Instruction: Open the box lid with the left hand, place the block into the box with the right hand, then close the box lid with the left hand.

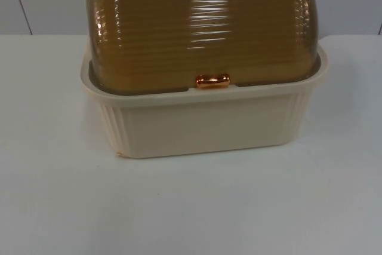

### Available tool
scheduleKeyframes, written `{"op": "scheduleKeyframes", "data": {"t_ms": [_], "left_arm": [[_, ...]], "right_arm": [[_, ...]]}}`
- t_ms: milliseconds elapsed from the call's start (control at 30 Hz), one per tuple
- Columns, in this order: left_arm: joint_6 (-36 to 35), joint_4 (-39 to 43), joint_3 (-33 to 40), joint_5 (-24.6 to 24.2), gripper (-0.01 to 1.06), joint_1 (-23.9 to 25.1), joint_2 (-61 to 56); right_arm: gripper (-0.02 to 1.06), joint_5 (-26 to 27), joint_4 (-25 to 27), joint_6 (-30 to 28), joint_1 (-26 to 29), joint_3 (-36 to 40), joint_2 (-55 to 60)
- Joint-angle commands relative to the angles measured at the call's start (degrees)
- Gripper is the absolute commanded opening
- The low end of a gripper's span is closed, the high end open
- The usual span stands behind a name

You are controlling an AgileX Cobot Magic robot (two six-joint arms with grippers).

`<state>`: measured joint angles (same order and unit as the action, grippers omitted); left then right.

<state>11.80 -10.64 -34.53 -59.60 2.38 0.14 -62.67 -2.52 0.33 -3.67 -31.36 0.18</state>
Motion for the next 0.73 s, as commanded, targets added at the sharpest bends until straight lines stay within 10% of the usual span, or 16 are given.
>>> {"op": "scheduleKeyframes", "data": {"t_ms": [0,700], "left_arm": [[-0.3,0.9,1.5,-0.2,1.05,-0.4,-0.1],[-3.7,4.0,6.1,-2.3,1.05,-0.4,-0.1]], "right_arm": [[1.05,0.8,-0.3,0.3,0.0,2.0,-0.2],[1.05,0.9,-0.4,0.3,0.0,1.8,-0.2]]}}
